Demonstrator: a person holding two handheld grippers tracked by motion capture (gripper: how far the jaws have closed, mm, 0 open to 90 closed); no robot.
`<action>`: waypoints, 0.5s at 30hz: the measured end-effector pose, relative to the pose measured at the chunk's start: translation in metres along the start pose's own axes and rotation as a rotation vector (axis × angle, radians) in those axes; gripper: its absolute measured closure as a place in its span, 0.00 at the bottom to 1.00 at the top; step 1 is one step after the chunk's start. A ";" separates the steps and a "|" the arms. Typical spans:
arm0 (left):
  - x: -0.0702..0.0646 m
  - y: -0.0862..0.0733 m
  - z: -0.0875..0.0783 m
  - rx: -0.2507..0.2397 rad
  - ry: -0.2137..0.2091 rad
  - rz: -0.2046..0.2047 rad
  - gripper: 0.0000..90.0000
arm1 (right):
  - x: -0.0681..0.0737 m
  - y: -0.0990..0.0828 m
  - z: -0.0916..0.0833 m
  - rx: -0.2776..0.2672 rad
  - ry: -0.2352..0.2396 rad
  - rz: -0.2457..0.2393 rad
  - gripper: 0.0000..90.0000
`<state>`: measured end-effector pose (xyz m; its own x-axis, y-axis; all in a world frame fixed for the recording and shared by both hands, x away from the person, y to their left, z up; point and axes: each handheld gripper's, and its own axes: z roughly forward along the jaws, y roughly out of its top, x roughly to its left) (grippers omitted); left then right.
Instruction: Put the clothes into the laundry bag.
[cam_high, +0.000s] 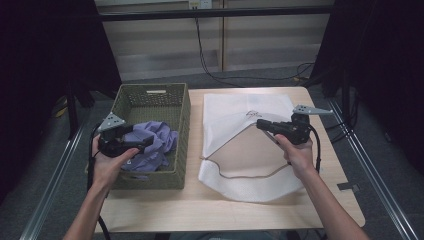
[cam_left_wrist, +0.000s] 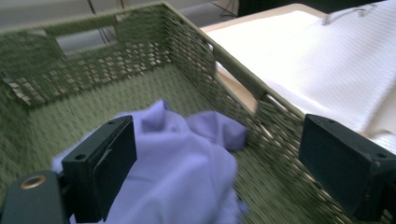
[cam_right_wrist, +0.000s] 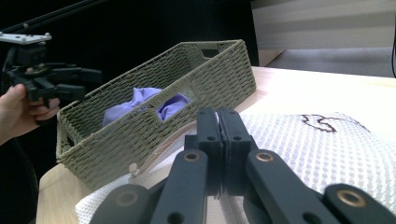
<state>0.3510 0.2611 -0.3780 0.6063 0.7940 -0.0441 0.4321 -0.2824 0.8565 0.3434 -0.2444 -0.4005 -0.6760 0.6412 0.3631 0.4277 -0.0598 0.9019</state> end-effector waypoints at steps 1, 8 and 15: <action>0.001 0.002 0.004 0.000 0.000 0.000 0.13 | 0.000 0.000 0.000 0.000 0.000 0.000 0.98; 0.019 0.004 0.034 0.097 -0.002 -0.035 0.13 | -0.001 -0.001 0.001 0.003 0.005 0.002 0.98; 0.026 0.002 0.059 0.245 -0.031 -0.010 0.11 | -0.003 -0.002 0.001 0.012 0.018 0.010 0.98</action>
<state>0.4063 0.2495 -0.4080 0.6201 0.7813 -0.0710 0.5848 -0.3999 0.7058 0.3452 -0.2451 -0.4032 -0.6824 0.6267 0.3762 0.4418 -0.0565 0.8953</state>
